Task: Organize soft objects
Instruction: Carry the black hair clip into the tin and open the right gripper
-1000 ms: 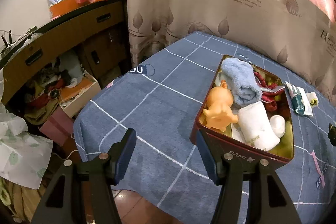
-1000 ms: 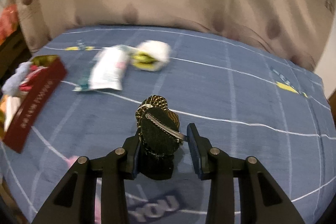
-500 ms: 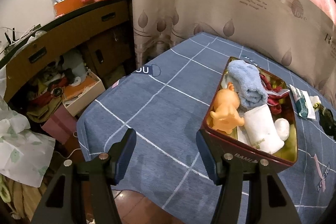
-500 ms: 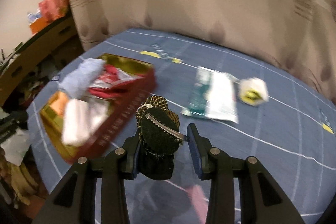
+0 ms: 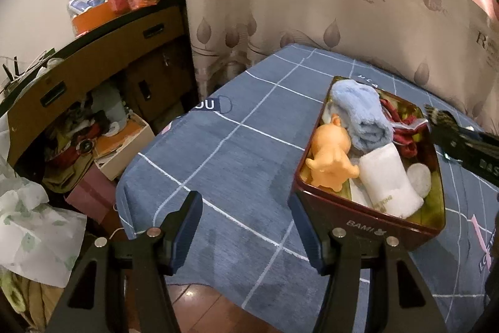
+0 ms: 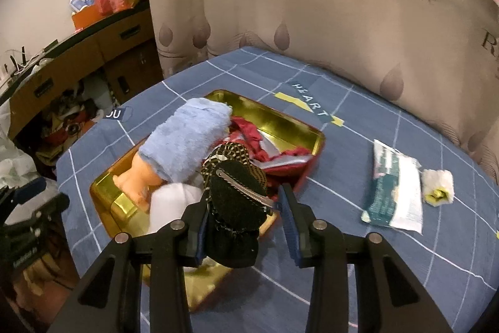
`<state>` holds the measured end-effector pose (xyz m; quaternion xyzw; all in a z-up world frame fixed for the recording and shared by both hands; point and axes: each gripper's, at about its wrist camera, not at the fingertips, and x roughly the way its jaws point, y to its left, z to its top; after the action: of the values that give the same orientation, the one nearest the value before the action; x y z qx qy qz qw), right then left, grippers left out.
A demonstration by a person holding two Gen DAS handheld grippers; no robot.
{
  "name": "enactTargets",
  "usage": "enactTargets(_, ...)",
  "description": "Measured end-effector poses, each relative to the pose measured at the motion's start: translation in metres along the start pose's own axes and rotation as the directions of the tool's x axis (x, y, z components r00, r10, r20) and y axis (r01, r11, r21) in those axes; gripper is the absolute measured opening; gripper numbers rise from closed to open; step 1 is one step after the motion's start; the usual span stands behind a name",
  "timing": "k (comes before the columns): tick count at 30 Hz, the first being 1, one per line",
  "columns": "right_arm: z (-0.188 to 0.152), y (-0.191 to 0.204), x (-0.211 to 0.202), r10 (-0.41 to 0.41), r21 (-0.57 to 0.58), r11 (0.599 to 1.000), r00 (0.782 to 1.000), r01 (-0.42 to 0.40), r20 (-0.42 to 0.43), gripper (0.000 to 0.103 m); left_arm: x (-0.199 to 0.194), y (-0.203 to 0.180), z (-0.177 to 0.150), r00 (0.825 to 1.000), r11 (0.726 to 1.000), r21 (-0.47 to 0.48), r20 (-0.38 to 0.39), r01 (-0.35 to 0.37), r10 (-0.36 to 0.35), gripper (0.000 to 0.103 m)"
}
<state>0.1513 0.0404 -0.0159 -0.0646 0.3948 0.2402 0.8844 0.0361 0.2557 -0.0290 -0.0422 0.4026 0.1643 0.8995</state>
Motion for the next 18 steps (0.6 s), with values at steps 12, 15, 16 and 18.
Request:
enactTargets(12, 0.003, 0.022, 0.026, 0.002, -0.031, 1.000, 1.000, -0.003, -0.022, 0.048, 0.000, 0.001, 0.001, 1.000, 1.000, -0.004, -0.002, 0.004, -0.004, 0.061)
enactTargets(15, 0.001, 0.025, 0.030, -0.003, -0.042, 0.999, 0.999, 0.002, -0.035, 0.059, -0.001, 0.000, 0.001, 1.000, 1.000, 0.001, 0.003, 0.004, -0.004, 0.061)
enactTargets(16, 0.001, 0.027, 0.031, -0.003, -0.046, 0.999, 0.999, 0.001, -0.041, 0.062, 0.000, 0.000, 0.001, 1.000, 1.000, 0.002, 0.002, 0.003, -0.003, 0.061)
enactTargets(18, 0.001, 0.026, 0.029, 0.001, -0.040, 0.999, 0.999, -0.002, -0.038, 0.069, 0.000, -0.001, 0.000, 1.000, 1.000, 0.006, 0.000, 0.003, -0.003, 0.061)
